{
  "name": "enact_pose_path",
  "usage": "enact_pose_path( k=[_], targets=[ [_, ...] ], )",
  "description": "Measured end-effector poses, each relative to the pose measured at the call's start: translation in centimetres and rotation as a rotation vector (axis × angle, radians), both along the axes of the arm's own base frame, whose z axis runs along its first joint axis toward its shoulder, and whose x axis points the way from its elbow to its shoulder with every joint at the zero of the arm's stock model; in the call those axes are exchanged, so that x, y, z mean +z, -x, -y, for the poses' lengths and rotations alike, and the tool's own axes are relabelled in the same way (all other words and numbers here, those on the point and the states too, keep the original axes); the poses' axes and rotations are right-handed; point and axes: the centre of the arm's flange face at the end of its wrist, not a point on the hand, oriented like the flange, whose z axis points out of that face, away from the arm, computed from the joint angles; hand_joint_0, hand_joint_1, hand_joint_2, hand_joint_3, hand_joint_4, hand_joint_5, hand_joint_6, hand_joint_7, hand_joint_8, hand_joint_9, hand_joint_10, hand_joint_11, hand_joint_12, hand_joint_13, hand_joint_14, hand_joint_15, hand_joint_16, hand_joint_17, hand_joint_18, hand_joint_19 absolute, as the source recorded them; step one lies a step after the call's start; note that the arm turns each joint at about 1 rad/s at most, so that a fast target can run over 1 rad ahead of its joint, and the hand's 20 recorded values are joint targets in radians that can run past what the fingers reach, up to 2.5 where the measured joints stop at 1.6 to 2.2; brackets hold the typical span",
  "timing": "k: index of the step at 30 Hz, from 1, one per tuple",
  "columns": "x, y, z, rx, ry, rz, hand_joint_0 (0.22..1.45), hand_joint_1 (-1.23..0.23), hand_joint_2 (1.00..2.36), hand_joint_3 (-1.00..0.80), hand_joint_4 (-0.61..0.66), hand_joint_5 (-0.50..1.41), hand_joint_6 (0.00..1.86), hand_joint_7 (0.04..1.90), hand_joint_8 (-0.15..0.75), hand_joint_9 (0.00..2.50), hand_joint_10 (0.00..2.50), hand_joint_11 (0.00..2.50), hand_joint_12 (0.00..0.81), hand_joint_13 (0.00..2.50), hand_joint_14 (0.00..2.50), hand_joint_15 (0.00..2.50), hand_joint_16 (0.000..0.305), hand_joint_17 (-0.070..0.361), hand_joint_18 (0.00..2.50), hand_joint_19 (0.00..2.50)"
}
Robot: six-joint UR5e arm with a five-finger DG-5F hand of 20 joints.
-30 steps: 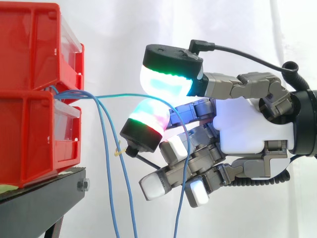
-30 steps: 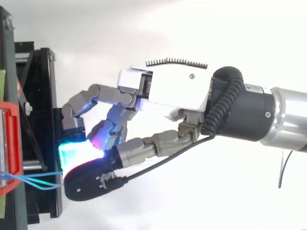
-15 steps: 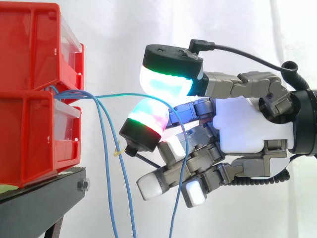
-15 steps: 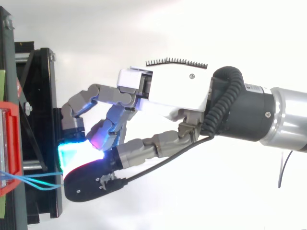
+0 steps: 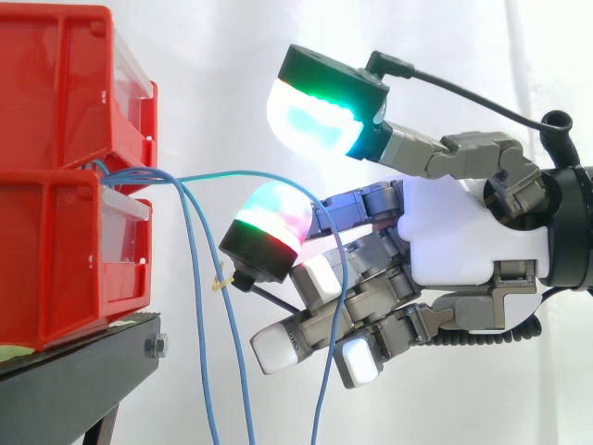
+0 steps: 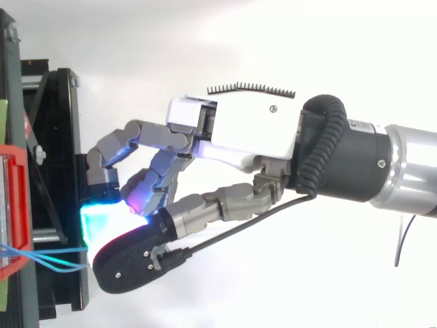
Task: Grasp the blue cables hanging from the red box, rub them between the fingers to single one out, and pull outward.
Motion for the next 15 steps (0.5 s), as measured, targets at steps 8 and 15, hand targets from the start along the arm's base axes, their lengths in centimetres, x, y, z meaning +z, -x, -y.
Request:
enact_pose_path(
  k=[8, 15],
  targets=[
    [0.02, 0.00, 0.01, 0.000, 0.000, 0.000, 0.50, -0.77, 1.00, -0.50, 0.21, -0.13, 0.86, 1.11, 0.394, 1.03, 0.02, 0.75, 0.469, 0.81, 0.02, 0.48, 0.066, 0.148, 0.95, 0.61],
    [0.02, 0.00, 0.04, 0.000, 0.000, 0.000, 0.54, -0.80, 1.01, -0.42, 0.20, -0.14, 0.87, 1.11, 0.385, 1.02, 0.02, 0.75, 0.457, 0.80, 0.02, 0.47, 0.063, 0.141, 0.93, 0.62]
  ],
)
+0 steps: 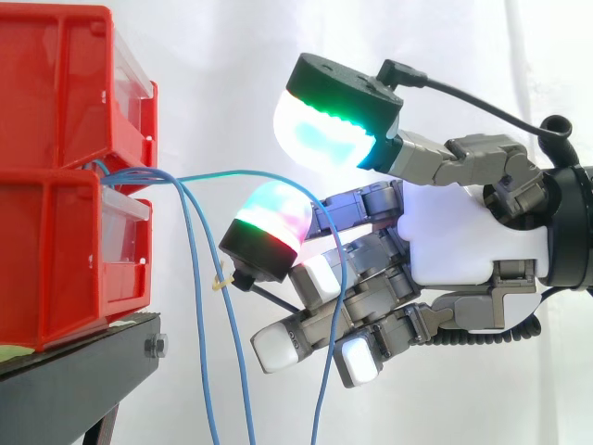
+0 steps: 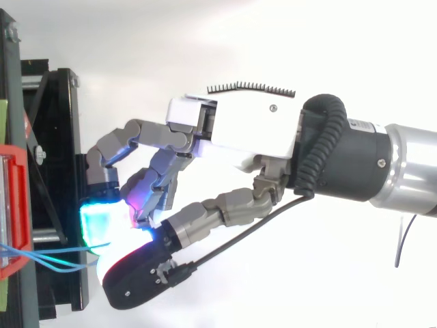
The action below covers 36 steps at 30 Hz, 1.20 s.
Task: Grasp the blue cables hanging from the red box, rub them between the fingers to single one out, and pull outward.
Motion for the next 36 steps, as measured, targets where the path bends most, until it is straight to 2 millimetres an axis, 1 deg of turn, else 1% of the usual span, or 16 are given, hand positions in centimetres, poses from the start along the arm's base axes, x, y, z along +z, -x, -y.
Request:
enact_pose_path(
  k=[11, 18, 23, 36],
  targets=[
    [-0.01, 0.00, -0.02, 0.001, 0.000, 0.000, 0.59, -0.80, 1.01, -0.30, 0.19, -0.13, 0.87, 1.14, 0.383, 1.04, 0.02, 0.77, 0.444, 0.79, 0.02, 0.47, 0.060, 0.136, 0.92, 0.62],
    [-0.01, 0.00, -0.02, 0.001, 0.000, 0.000, 0.59, -0.83, 1.01, -0.17, 0.15, -0.11, 0.88, 1.15, 0.409, 1.08, 0.01, 0.74, 0.483, 0.84, 0.01, 0.46, 0.069, 0.155, 1.01, 0.57],
    [-0.01, -0.01, -0.03, 0.001, 0.000, 0.000, 0.58, -0.84, 1.01, -0.10, 0.12, -0.10, 0.88, 1.19, 0.409, 1.11, 0.01, 0.73, 0.491, 0.85, 0.01, 0.45, 0.072, 0.161, 1.05, 0.55],
    [-0.07, -0.01, 0.02, 0.000, 0.000, -0.001, 0.58, -0.85, 1.00, 0.01, 0.09, -0.08, 0.88, 1.24, 0.410, 1.14, 0.01, 0.71, 0.510, 0.88, 0.01, 0.44, 0.076, 0.170, 1.10, 0.52]
  ],
)
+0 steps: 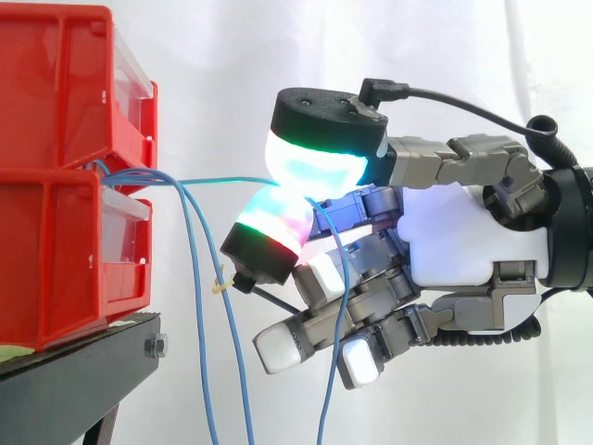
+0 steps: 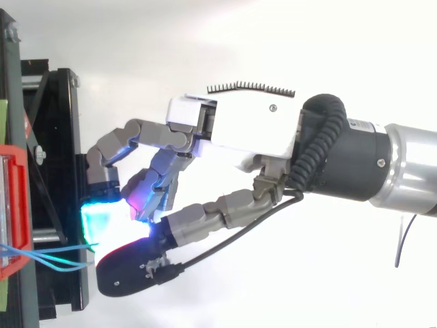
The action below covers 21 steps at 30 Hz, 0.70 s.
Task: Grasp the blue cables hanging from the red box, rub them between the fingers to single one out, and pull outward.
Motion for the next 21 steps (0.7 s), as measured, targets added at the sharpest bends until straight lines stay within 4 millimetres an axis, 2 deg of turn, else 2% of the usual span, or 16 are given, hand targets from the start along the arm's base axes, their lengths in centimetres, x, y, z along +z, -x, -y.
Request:
enact_pose_path(
  k=[8, 15, 21],
  targets=[
    [-0.4, 0.2, -0.1, 0.015, 0.001, -0.008, 0.58, -0.85, 1.00, 0.02, 0.09, -0.08, 0.88, 1.25, 0.410, 1.15, 0.01, 0.71, 0.512, 0.88, 0.01, 0.44, 0.077, 0.172, 1.10, 0.51],
    [-3.1, 1.5, 0.1, 0.032, -0.017, -0.042, 0.58, -0.85, 1.00, 0.03, 0.09, -0.08, 0.88, 1.26, 0.412, 1.16, 0.01, 0.71, 0.516, 0.88, 0.01, 0.44, 0.077, 0.173, 1.10, 0.51],
    [-3.5, 2.8, 0.6, 0.041, -0.040, -0.051, 0.58, -0.85, 1.00, 0.03, 0.09, -0.08, 0.88, 1.26, 0.410, 1.16, 0.01, 0.72, 0.514, 0.87, 0.01, 0.44, 0.077, 0.173, 1.10, 0.51]
  ],
)
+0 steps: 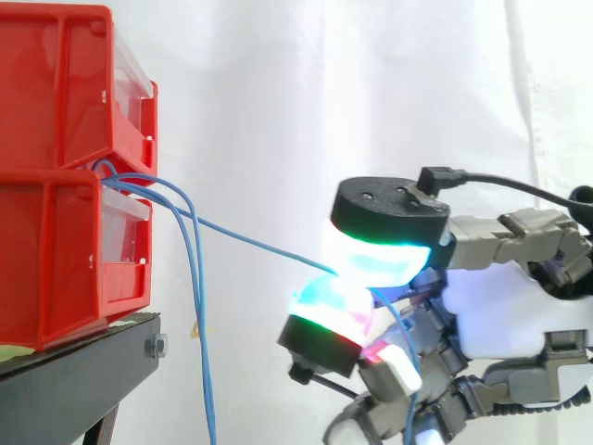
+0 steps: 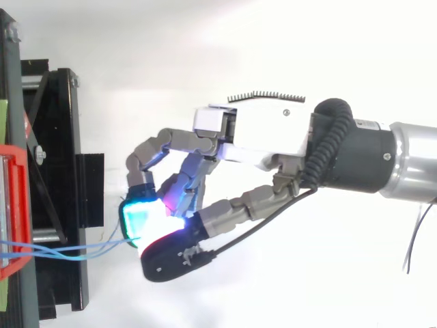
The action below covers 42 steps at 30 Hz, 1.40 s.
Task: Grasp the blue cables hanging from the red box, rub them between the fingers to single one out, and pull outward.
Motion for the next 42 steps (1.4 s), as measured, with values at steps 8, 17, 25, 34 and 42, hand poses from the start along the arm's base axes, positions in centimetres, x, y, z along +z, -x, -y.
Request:
enact_pose_path(
  k=[8, 17, 25, 34, 42],
  targets=[
    [0.3, 1.8, 0.4, -0.005, 0.000, -0.005, 0.58, -0.84, 1.00, 0.03, 0.09, -0.08, 0.88, 1.25, 0.413, 1.16, 0.01, 0.71, 0.514, 0.87, 0.01, 0.44, 0.077, 0.173, 1.09, 0.51],
    [0.4, 1.9, 0.5, -0.006, 0.006, -0.003, 0.59, -0.84, 1.00, 0.02, 0.09, -0.08, 0.88, 1.25, 0.415, 1.15, 0.01, 0.71, 0.516, 0.87, 0.01, 0.44, 0.077, 0.174, 1.09, 0.50],
    [0.4, 1.9, 0.4, -0.004, 0.007, -0.002, 0.59, -0.84, 1.00, 0.02, 0.09, -0.08, 0.88, 1.25, 0.418, 1.15, 0.01, 0.71, 0.517, 0.87, 0.01, 0.44, 0.077, 0.174, 1.09, 0.50],
    [0.4, 1.9, 0.4, -0.004, 0.010, -0.002, 0.59, -0.84, 1.00, 0.03, 0.10, -0.08, 0.88, 1.24, 0.420, 1.16, 0.01, 0.71, 0.517, 0.87, 0.01, 0.44, 0.077, 0.174, 1.09, 0.50],
    [0.4, 1.9, 0.4, -0.005, 0.010, -0.002, 0.59, -0.84, 1.00, 0.03, 0.10, -0.08, 0.88, 1.24, 0.416, 1.16, 0.01, 0.73, 0.518, 0.87, 0.01, 0.43, 0.077, 0.174, 1.09, 0.50]
  ],
)
